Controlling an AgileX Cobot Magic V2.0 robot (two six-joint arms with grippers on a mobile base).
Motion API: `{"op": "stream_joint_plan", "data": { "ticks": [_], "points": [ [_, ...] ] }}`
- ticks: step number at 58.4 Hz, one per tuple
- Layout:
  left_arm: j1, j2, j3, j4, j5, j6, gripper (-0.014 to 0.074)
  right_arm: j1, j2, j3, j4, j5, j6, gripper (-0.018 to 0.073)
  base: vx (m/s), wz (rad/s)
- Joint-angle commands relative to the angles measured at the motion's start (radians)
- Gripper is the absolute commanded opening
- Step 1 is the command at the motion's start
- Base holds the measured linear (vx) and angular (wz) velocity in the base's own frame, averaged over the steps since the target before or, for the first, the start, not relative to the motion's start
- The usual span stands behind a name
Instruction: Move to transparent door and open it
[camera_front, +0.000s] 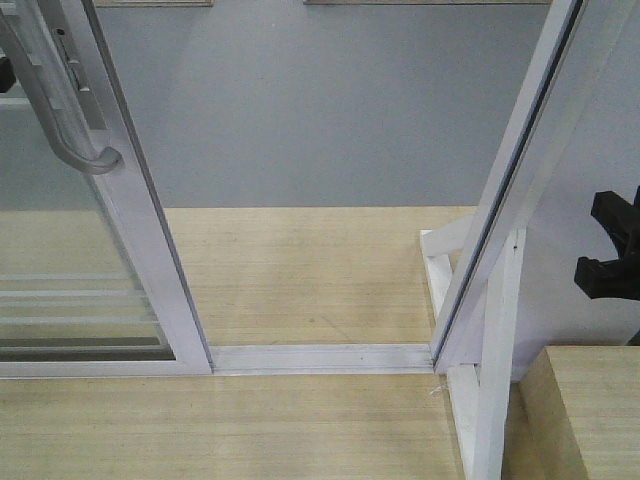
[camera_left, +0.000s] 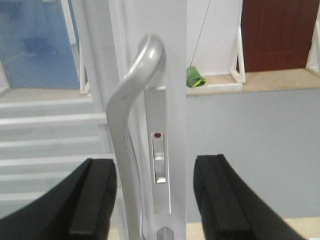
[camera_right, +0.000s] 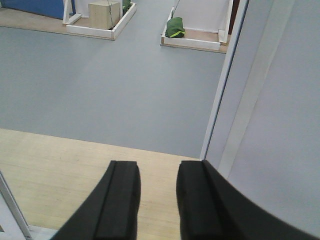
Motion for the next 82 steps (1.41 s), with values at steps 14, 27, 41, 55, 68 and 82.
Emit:
{"op": "stream_joint_plan", "data": {
  "ticks": [14, 27, 41, 55, 68, 82],
  "points": [
    [-0.004, -0.305, -0.020, -0.006, 0.118, -0.005, 0.0465, -0.003, -0.003, -0.028, -0.028, -0.052, -0.009, 0.0281, 0.00, 0.00],
    [-0.004, -0.381, -0.020, -0.006, 0.118, -0.005, 0.0465, -0.003, -0.003, -0.028, -0.028, -0.052, -0.009, 0.0281, 0.00, 0.00],
    [-0.003, -0.507, 0.056, -0.015, 0.112, -0.027, 0.0339, -0.003, -0.003, -0.028, -0.028, -0.051, -0.009, 0.0281, 0.00, 0.00],
    [-0.003, -0.785, 0.222, 0.078, 0.072, -0.110, -0.0009, -0.003, -0.003, -0.028, -0.028, -0.051, -0.009, 0.0281, 0.00, 0.00],
    [-0.003, -1.027, 0.370, 0.080, 0.013, -0.108, -0.0006, -0.003, -0.003, -0.028, -0.028, -0.051, -0.009, 0.0281, 0.00, 0.00],
    [-0.006, -1.122, 0.574, 0.080, -0.003, -0.111, -0.0006, -0.003, -0.003, -0.028, -0.027, -0.052, -0.009, 0.0281, 0.00, 0.00]
  ]
}}
